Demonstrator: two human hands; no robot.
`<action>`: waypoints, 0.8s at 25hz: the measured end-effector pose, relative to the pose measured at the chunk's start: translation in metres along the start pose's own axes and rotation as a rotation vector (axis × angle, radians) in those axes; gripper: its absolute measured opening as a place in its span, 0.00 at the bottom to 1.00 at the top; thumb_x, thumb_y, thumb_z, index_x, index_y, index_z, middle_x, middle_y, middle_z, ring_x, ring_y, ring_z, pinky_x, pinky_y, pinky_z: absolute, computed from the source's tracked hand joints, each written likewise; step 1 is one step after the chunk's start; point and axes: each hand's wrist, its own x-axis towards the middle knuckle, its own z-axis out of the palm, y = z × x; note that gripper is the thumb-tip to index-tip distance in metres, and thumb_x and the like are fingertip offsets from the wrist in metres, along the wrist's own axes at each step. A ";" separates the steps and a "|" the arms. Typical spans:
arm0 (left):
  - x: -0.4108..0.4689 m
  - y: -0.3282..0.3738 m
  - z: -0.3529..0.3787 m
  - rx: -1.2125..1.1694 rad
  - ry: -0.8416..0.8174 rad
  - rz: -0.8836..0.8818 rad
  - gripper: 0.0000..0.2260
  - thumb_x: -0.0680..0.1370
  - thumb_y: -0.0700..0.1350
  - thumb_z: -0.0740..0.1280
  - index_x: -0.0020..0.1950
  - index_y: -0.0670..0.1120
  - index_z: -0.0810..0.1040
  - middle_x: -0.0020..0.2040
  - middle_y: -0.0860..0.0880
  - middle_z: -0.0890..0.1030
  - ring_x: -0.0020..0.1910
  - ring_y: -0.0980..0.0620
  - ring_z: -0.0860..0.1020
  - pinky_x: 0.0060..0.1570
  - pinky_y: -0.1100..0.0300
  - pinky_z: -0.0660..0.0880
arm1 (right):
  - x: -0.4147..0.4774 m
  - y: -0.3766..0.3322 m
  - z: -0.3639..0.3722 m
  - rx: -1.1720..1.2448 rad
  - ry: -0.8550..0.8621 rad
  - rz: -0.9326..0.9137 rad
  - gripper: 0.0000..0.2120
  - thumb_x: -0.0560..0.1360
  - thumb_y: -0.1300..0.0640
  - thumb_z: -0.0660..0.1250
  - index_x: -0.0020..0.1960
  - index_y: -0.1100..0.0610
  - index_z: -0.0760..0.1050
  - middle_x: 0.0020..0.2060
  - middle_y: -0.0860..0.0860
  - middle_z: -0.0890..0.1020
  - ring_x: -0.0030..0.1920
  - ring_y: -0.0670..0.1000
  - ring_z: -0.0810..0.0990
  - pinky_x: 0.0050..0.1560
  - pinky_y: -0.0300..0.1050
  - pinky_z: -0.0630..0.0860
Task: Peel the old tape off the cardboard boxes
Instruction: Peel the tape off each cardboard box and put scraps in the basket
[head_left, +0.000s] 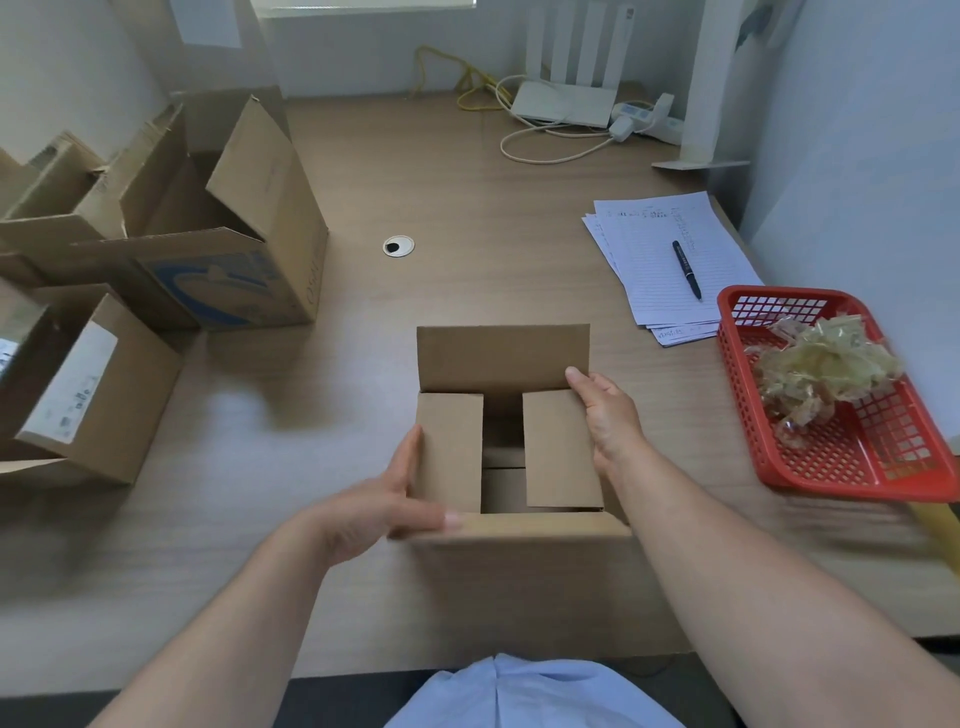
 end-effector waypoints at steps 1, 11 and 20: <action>-0.001 -0.007 0.006 0.176 0.024 -0.027 0.60 0.62 0.55 0.79 0.75 0.62 0.35 0.70 0.62 0.53 0.69 0.54 0.63 0.67 0.59 0.65 | -0.001 0.000 0.001 0.008 0.003 -0.007 0.08 0.74 0.55 0.70 0.50 0.53 0.72 0.49 0.55 0.81 0.47 0.51 0.79 0.54 0.50 0.77; 0.001 -0.022 0.020 0.304 0.219 0.053 0.68 0.56 0.64 0.80 0.74 0.56 0.27 0.77 0.56 0.46 0.75 0.54 0.54 0.73 0.56 0.55 | -0.041 0.015 0.002 -1.314 0.086 -0.252 0.50 0.67 0.30 0.64 0.76 0.58 0.51 0.74 0.56 0.57 0.73 0.57 0.57 0.71 0.52 0.58; 0.022 0.017 0.051 0.613 0.684 -0.023 0.59 0.63 0.74 0.67 0.78 0.42 0.41 0.79 0.47 0.46 0.77 0.48 0.50 0.72 0.48 0.59 | -0.074 0.008 -0.011 -0.983 0.014 -0.324 0.19 0.75 0.48 0.56 0.58 0.60 0.71 0.54 0.58 0.75 0.58 0.58 0.71 0.55 0.50 0.67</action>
